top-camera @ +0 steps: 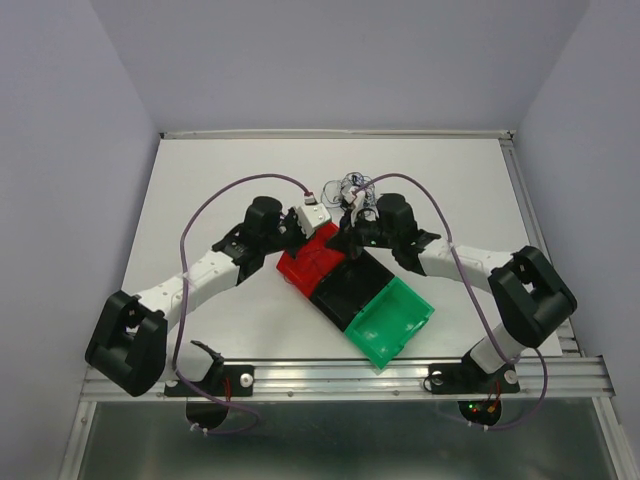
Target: Untangle the cables
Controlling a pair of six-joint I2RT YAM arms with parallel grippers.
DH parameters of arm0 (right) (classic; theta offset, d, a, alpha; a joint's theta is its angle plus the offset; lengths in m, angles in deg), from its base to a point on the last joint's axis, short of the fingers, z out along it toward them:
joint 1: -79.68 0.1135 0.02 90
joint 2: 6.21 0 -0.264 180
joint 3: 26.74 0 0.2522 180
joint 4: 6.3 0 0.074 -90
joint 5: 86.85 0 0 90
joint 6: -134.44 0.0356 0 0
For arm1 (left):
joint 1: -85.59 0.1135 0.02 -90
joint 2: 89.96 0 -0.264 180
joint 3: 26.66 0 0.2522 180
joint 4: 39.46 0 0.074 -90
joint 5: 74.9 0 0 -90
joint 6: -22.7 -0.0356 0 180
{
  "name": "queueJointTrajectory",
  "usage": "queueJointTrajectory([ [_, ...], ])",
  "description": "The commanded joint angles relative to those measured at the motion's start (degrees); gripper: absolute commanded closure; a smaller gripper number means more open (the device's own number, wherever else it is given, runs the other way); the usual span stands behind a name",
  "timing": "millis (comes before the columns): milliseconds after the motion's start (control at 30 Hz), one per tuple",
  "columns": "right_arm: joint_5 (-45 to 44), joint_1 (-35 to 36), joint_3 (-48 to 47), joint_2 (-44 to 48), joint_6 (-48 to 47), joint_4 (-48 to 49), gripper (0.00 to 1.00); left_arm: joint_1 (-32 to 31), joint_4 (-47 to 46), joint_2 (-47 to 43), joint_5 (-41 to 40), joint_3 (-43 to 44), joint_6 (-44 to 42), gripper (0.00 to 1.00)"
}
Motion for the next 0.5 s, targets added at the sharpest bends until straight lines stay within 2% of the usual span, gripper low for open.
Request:
queueJointTrajectory([
  [0,-3.1,0.1,-2.2,0.3,3.7,3.5,1.0,0.6,0.9,-2.0,5.6,2.7,0.5,1.0],
  [133,-2.7,-0.3,-5.0,-2.1,4.3,0.6,0.99,0.7,0.6,1.3,8.5,3.1,1.6,1.0],
  [233,-5.4,-0.3,-8.9,-5.8,4.0,-7.0,1.0,0.6,0.6,5.2,9.1,4.0,2.2,1.0],
  [467,-7.1,-0.3,-7.8,-6.1,3.2,-8.4,0.99,0.6,0.1,8.5,6.8,4.8,3.5,1.0],
])
